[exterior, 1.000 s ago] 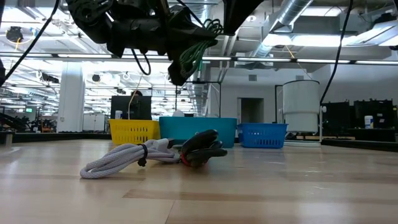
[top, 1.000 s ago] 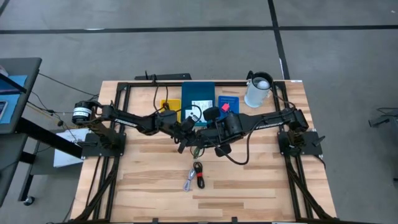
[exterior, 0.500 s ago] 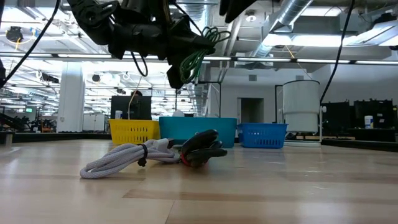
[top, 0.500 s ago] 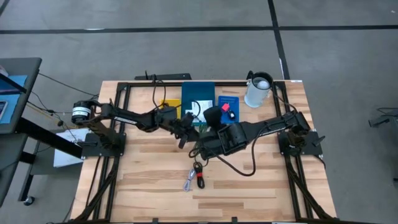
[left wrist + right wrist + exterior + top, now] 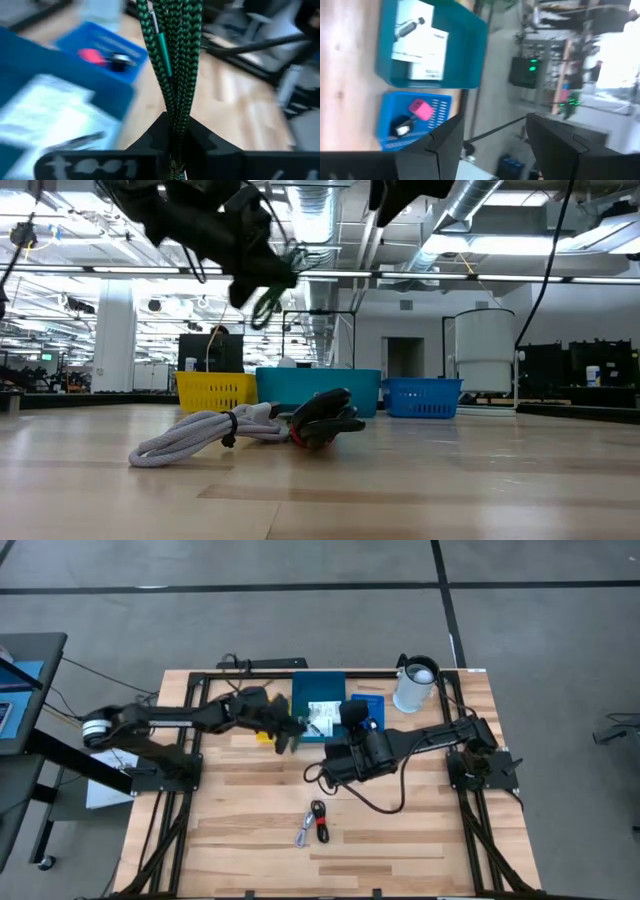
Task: Pick and place items into bin
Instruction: Put the green charger cable into the yellow bin, then put the black charger cable into the yellow bin
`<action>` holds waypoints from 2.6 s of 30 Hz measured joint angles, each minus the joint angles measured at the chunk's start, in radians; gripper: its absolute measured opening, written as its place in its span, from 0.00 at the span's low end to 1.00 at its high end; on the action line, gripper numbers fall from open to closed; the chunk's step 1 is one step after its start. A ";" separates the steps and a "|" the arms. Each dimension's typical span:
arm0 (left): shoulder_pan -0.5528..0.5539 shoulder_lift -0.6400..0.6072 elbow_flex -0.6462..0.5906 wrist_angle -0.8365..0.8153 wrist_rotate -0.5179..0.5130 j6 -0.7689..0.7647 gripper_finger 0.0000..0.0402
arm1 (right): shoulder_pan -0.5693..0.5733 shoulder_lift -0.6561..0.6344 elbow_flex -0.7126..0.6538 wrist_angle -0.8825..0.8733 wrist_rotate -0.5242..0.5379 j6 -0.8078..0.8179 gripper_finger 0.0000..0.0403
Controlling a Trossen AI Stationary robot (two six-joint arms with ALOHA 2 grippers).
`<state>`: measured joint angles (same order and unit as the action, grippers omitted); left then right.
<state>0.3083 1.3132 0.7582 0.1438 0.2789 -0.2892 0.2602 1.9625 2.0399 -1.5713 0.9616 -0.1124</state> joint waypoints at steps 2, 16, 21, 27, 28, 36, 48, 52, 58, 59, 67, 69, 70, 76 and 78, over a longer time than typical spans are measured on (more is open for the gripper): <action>0.031 -0.052 0.000 -0.055 -0.070 0.026 0.03 | -0.012 0.000 0.000 0.000 -0.045 0.026 0.51; 0.278 -0.131 -0.014 -0.243 -0.262 0.072 0.03 | -0.093 0.000 0.000 0.000 -0.444 0.165 0.45; 0.304 -0.133 -0.031 -0.200 -0.265 0.028 0.03 | -0.078 0.000 0.000 0.000 -0.466 0.172 0.45; 0.301 -0.133 -0.079 -0.186 -0.266 -0.011 0.04 | -0.056 0.000 0.000 0.000 -0.466 0.173 0.46; 0.301 -0.133 -0.091 -0.186 -0.267 -0.024 0.04 | -0.053 0.000 0.000 0.000 -0.466 0.173 0.46; 0.301 -0.133 -0.149 -0.168 -0.262 -0.071 0.06 | -0.051 0.000 0.000 0.000 -0.466 0.168 0.45; 0.248 -0.133 -0.157 -0.120 -0.207 -0.082 0.28 | -0.051 0.000 0.000 0.000 -0.464 0.167 0.44; 0.236 -0.133 -0.157 -0.122 -0.155 -0.077 0.31 | -0.050 0.000 0.000 0.000 -0.467 0.174 0.44; 0.205 -0.147 -0.157 -0.132 -0.056 -0.046 0.32 | -0.029 0.000 -0.001 0.001 -0.561 0.241 0.46; 0.195 -0.156 -0.157 -0.136 -0.055 -0.042 0.32 | -0.020 0.000 -0.006 0.001 -0.572 0.254 0.47; 0.086 -0.299 -0.157 -0.139 -0.085 -0.010 0.32 | 0.106 -0.016 -0.217 0.076 -0.569 0.295 0.50; 0.055 -0.339 -0.156 -0.137 -0.089 -0.008 0.32 | 0.140 -0.017 -0.303 0.167 -0.568 0.285 0.50; 0.039 -0.357 -0.156 -0.137 -0.099 -0.008 0.32 | 0.156 -0.017 -0.343 0.215 -0.567 0.273 0.50; -0.042 -0.439 -0.156 -0.137 -0.185 -0.008 0.32 | 0.219 -0.018 -0.508 0.496 -0.537 0.162 0.47; -0.064 -0.450 -0.156 -0.137 -0.208 -0.008 0.32 | 0.226 -0.018 -0.530 0.576 -0.522 0.119 0.45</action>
<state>0.2442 0.8629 0.6018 0.0070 0.0709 -0.2974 0.4861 1.9446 1.5100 -0.9951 0.4400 0.0067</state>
